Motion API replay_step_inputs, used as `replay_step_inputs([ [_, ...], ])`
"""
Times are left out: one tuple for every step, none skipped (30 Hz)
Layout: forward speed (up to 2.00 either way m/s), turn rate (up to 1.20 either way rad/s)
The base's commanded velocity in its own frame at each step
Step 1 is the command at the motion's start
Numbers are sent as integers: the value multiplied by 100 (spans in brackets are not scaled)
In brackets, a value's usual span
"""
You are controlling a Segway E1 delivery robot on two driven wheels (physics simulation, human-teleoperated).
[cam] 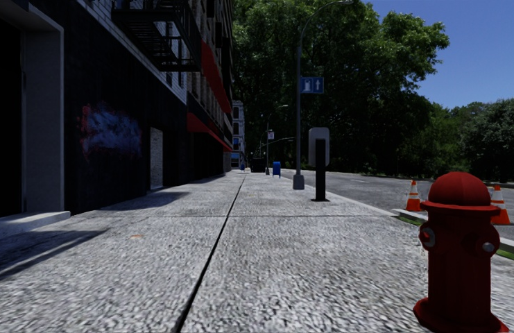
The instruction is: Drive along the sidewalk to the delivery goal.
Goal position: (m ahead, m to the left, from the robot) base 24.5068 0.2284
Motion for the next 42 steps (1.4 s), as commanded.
replay_step_inputs([
  [200,0],
  [200,0],
  [200,0],
  [200,0],
  [200,0],
  [200,0],
  [200,0],
  [200,0],
  [200,0],
  [200,0],
  [200,0],
  [200,0],
  [200,0],
  [200,0],
  [200,0],
  [200,0],
  [200,0],
  [200,0],
  [200,0],
  [200,0],
  [200,0],
  [200,0],
  [200,0],
  [200,0],
  [200,0],
  [200,0],
  [200,0],
  [200,0],
  [200,0],
  [200,0],
  [200,0],
  [200,0],
  [200,0],
  [200,0],
  [200,0],
  [200,0],
  [200,0],
  [200,0],
  [200,0],
  [200,0],
  [200,0],
  [200,0],
])
